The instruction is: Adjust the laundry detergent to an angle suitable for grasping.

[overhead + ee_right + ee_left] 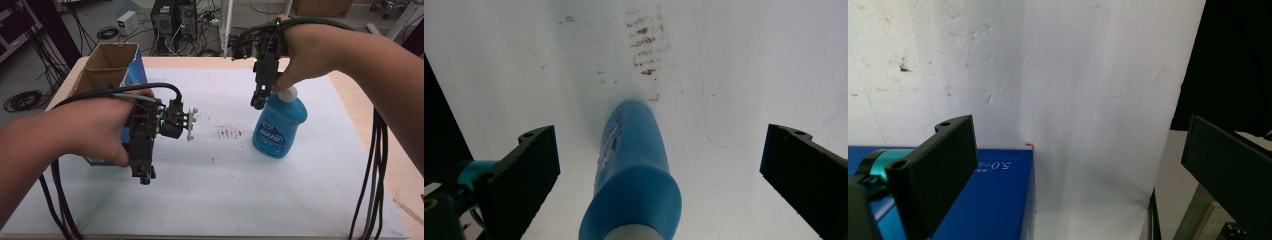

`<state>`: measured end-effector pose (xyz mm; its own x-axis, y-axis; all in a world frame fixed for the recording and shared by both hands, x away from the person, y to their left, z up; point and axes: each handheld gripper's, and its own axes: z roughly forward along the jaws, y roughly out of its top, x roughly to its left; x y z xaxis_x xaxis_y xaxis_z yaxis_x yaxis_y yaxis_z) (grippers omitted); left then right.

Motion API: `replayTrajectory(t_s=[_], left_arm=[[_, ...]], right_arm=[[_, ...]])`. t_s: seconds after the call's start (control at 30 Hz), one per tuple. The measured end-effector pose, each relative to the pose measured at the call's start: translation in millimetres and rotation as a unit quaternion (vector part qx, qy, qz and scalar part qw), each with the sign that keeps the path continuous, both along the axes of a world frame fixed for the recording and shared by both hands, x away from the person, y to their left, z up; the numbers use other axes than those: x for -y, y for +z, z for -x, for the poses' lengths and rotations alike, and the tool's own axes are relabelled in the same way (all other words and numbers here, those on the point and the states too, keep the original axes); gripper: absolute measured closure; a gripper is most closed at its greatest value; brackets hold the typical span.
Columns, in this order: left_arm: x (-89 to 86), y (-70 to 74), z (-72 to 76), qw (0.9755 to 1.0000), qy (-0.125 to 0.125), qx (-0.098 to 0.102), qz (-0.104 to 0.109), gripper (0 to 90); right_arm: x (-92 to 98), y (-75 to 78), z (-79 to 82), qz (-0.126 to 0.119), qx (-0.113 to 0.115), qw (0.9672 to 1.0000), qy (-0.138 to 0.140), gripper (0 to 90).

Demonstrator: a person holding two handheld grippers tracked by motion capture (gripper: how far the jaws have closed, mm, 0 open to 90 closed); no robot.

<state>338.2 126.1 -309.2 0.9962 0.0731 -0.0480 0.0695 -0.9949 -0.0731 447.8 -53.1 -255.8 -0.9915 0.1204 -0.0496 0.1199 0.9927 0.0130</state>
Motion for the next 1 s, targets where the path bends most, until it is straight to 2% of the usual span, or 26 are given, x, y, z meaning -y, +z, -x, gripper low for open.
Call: replayTrajectory(t_s=[0.17, 0.27, 0.4, 0.47, 0.5, 0.6, 0.7, 0.83, 1.0], left_arm=[[1.1, -0.7, -0.7, 1.0000, -0.003, -0.001, -0.002, 1.7], [1.2, -2.2, -0.9, 1.0000, 0.004, -0.003, -0.003, 1.6], [1.2, -2.7, -1.6, 1.0000, 0.002, -0.005, -0.004, 1.7], [0.9, -2.3, -1.9, 1.0000, 0.002, -0.002, -0.004, 1.7], [0.7, -1.8, -1.7, 1.0000, 0.005, -0.003, -0.004, 1.7], [0.5, -2.5, -1.6, 0.9999, 0.012, -0.007, -0.004, 1.7], [0.1, -3.5, -1.6, 0.9998, 0.013, -0.008, -0.008, 1.7], [1.4, -2.3, -0.1, 0.9999, 0.013, -0.006, -0.009, 1.6], [2.8, -1.4, 1.6, 0.9999, 0.015, -0.002, -0.006, 1.7]], right_arm=[[0.7, 0.6, -0.1, 0.000, 0.001, 1.0000, 0.001, 1.5], [1.2, 0.2, -0.5, -0.001, 0.001, 1.0000, 0.003, 1.5], [2.2, -1.9, 0.3, -0.002, -0.003, 1.0000, -0.004, 1.5], [3.0, -2.1, -0.1, 0.001, -0.001, 1.0000, 0.004, 1.5], [2.9, -1.8, 1.2, -0.001, -0.002, 1.0000, -0.002, 1.5], [3.2, 0.9, 2.8, -0.007, 0.000, 1.0000, 0.007, 1.5], [4.0, 4.0, 3.5, -0.015, 0.002, 0.9999, 0.003, 1.5], [5.3, 6.1, 3.2, -0.020, 0.006, 0.9998, -0.003, 1.5], [5.3, 5.0, 4.2, -0.015, 0.006, 0.9999, 0.000, 1.5]])
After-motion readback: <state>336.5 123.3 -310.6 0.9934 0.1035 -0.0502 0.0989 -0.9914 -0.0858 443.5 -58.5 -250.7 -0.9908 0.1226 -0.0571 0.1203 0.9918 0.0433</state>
